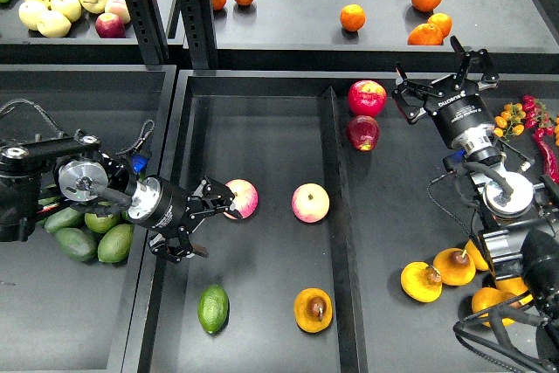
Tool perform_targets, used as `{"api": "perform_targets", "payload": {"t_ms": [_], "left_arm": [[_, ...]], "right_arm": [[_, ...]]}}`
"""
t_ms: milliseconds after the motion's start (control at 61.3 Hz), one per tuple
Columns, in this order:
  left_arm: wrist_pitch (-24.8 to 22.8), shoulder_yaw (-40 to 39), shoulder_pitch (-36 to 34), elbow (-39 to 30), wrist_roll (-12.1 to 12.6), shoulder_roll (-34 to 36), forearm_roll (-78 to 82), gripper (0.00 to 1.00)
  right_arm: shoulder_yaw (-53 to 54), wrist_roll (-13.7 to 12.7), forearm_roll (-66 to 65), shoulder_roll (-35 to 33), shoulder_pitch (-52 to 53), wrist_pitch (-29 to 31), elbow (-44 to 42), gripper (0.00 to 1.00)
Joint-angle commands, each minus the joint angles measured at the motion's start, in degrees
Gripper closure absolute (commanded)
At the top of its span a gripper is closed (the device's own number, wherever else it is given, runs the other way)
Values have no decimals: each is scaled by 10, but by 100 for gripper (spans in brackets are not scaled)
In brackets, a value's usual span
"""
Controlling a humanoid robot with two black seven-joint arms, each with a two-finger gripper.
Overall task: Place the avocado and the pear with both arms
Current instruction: 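Move the open left gripper down toward the green avocado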
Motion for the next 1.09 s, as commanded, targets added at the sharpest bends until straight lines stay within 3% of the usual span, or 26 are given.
{"api": "perform_targets", "payload": {"t_ms": [0, 457, 1077], "left_arm": [[0, 14, 3, 3, 0, -8, 23, 7], [0, 14, 73, 23, 0, -35, 133, 7], [0, 5, 92, 105, 0, -91, 160, 7]], "right_arm": [[0, 0, 0, 0, 0, 0, -1, 1], [0, 0, 1, 0, -1, 0, -5, 1], [3, -1, 1, 0, -1, 0, -5, 1]]}}
